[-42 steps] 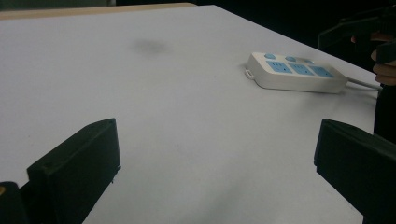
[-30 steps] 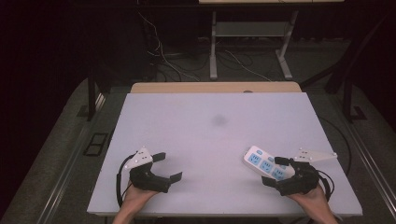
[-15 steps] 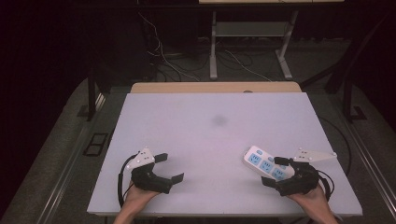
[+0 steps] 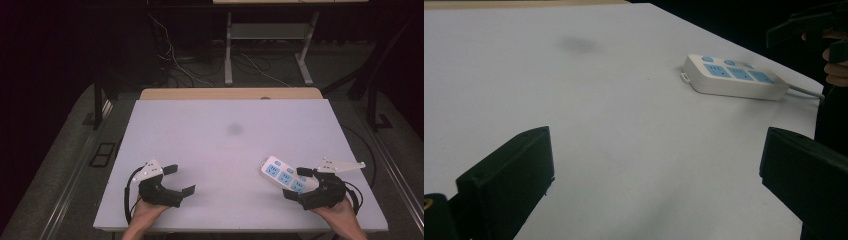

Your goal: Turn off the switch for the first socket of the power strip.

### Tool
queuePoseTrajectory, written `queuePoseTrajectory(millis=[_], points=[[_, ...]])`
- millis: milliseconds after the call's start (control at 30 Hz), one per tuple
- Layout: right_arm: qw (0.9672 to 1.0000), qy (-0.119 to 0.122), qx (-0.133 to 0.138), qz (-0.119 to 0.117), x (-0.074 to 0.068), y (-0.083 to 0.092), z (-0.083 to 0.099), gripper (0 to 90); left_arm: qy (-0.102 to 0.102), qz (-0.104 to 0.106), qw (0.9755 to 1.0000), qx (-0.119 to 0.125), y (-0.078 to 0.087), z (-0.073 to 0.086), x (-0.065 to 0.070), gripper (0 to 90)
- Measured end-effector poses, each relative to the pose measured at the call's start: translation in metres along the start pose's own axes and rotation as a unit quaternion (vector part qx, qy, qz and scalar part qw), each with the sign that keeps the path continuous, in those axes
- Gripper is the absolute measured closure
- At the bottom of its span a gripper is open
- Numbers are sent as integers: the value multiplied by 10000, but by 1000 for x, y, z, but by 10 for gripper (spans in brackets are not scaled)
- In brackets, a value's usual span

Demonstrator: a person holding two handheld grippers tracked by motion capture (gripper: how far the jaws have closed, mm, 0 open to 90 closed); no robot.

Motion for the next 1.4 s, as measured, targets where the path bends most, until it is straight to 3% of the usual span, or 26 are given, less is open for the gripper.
queuePoseTrajectory(millis=[433, 1400], points=[[9997, 113, -202, 56, 6, 5, -8, 4, -11, -7, 10000, 1, 1, 0, -1, 0], [9978, -57, -640, 162, 33, 16, -16, 4, 36, -17, 10000, 26, 1, 0, -2, 0]])
Point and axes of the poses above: each handheld gripper's, and its own axes: y roughly backward along the jaws, z roughly out of its underside, x roughly to its right, the point moved 8 cm from there along -y, roughly forward along the jaws, and after that the axes turned 6 degrees about x, right-handed, at the moved point
